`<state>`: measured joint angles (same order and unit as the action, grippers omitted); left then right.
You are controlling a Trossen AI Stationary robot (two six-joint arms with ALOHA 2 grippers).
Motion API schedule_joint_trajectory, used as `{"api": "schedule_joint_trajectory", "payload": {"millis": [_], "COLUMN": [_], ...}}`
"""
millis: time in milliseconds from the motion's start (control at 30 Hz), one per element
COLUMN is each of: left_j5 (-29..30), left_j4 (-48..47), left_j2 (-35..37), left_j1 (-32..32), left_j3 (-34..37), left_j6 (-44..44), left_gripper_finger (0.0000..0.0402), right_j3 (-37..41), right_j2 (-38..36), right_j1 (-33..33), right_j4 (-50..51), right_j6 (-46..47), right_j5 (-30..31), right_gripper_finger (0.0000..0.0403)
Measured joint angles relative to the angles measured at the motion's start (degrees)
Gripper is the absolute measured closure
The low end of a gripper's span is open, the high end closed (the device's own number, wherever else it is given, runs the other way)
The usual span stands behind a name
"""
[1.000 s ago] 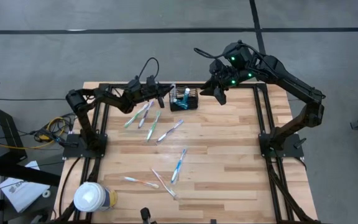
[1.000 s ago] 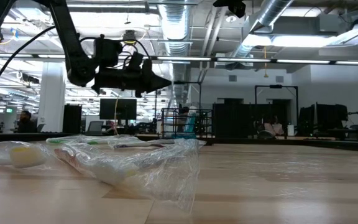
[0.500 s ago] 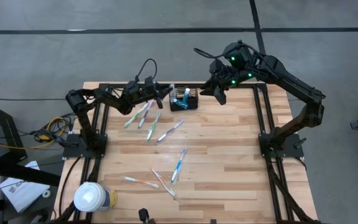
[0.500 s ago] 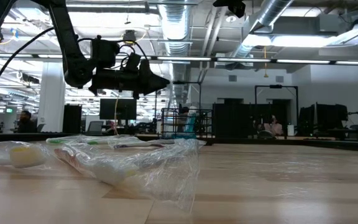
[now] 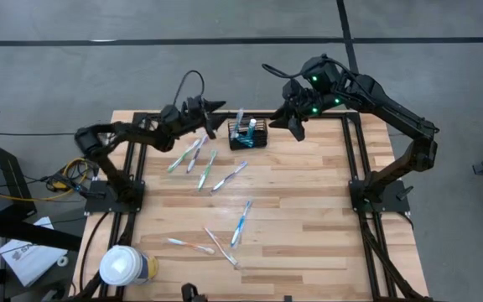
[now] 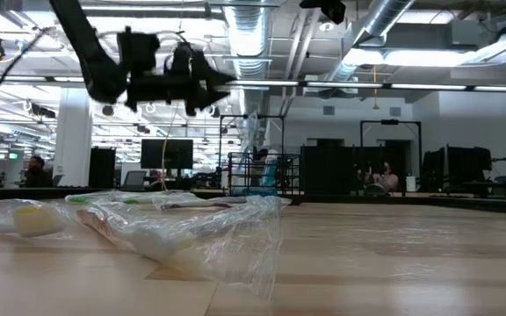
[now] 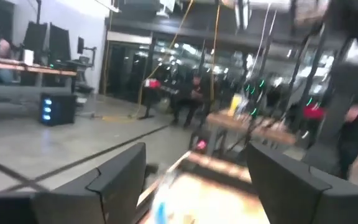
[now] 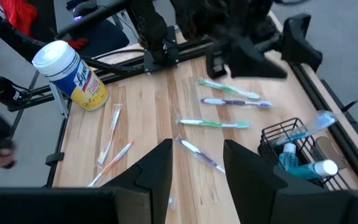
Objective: Pick & Place toothbrushing station
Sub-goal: Put the blue toothbrush into the black wire organizer
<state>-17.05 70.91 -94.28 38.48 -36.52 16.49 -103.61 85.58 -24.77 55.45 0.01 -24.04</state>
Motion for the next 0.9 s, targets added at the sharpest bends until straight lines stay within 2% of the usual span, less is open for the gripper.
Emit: {"api": "schedule_joint_trajectory", "payload": {"millis": [67, 133, 267, 367, 467, 567, 667, 800, 900], "left_j5": [-1.65, -2.74, -1.64, 1.44, 6.71, 12.07, 15.34, 13.66, 11.57], "left_j4": [-8.8, -22.36, -46.35, -59.76, -68.66, -73.97, -75.79, -75.72, -75.95], "left_j2": [5.13, 10.36, 20.31, 25.93, 28.75, 28.7, 25.33, 18.1, 11.73], "left_j1": [-1.27, -4.09, -11.06, -16.49, -22.05, -27.17, -31.36, -34.19, -35.95], "left_j3": [-0.85, -1.63, -4.27, -6.62, -7.27, -7.3, -7.31, -7.78, -10.35], "left_j6": [2.65, 2.34, 4.46, 14.0, 25.69, 33.14, 38.94, 45.38, 47.23], "left_gripper_finger": [0.0143, 0.0158, 0.0182, 0.0186, 0.0181, 0.0175, 0.0172, 0.0175, 0.018], "right_j3": [0.0, 0.0, 0.0, 0.0, 0.0, 0.0, 0.0, 0.0, 0.0], "right_j2": [0.0, 0.0, 0.0, 0.0, 0.0, 0.0, 0.0, 0.0, 0.0], "right_j1": [0.0, -0.05, -0.92, -1.32, -1.27, -1.2, -1.23, -1.27, -1.22], "right_j4": [-0.87, -1.56, -2.56, -2.65, -4.05, -6.86, -9.88, -10.54, -10.54], "right_j6": [-0.14, -0.45, -0.95, -2.59, -3.74, -4.98, -5.12, -5.83, -7.24], "right_j5": [-0.02, -0.01, -0.11, -0.05, 0.02, -0.06, -0.08, -0.61, -3.65], "right_gripper_finger": [0.0269, 0.0269, 0.0269, 0.0269, 0.0269, 0.0269, 0.0269, 0.0269, 0.0269]}}
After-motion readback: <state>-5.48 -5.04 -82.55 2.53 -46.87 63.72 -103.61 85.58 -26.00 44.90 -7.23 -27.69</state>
